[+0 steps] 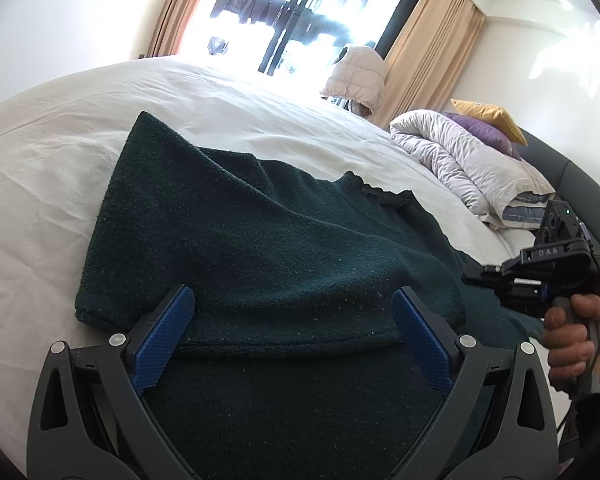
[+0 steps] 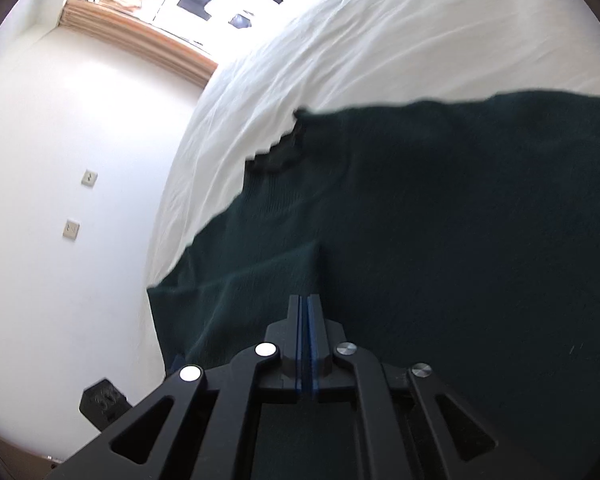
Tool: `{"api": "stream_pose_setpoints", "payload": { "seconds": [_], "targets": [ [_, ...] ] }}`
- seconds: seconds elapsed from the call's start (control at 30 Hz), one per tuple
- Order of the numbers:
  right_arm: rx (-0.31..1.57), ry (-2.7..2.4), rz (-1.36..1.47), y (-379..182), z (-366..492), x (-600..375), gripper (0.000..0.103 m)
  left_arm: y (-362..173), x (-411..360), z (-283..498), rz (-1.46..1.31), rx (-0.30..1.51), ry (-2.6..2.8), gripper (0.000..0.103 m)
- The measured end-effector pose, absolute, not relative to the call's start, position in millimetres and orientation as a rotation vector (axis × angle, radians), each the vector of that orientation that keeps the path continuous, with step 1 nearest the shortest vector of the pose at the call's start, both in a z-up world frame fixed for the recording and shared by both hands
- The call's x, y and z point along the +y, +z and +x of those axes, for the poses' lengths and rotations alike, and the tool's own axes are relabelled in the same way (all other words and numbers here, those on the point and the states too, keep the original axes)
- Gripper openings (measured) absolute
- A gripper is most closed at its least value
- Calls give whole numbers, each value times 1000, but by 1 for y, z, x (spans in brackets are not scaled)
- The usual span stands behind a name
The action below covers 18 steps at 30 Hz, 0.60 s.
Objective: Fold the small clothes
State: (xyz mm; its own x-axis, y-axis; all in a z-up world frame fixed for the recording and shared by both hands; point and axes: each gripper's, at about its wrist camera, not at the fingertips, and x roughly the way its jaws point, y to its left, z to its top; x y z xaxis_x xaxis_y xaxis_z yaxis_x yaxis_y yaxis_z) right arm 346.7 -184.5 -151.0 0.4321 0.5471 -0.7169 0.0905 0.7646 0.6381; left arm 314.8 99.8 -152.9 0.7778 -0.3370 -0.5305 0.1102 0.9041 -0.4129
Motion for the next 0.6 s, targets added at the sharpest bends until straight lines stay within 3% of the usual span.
{"api": "stream_pose_setpoints", "payload": {
  "seconds": [0.03, 0.07, 0.23, 0.53, 0.6],
  "targets": [
    [1099, 313, 700, -154, 340, -184, 39, -152, 101, 314, -381, 631, -251, 100],
    [1097, 300, 725, -157, 333, -183, 60, -151, 103, 313, -392, 618, -254, 100],
    [1114, 291, 918, -180, 310, -185, 63, -151, 106, 315, -404, 613, -259, 100],
    [1066, 366, 1063, -205, 350, -156, 40, -150, 105, 314, -395, 604, -256, 100],
    [1056, 353, 1067, -207, 356, -155, 19, -148, 103, 311, -378, 582, -248, 100]
  ]
}}
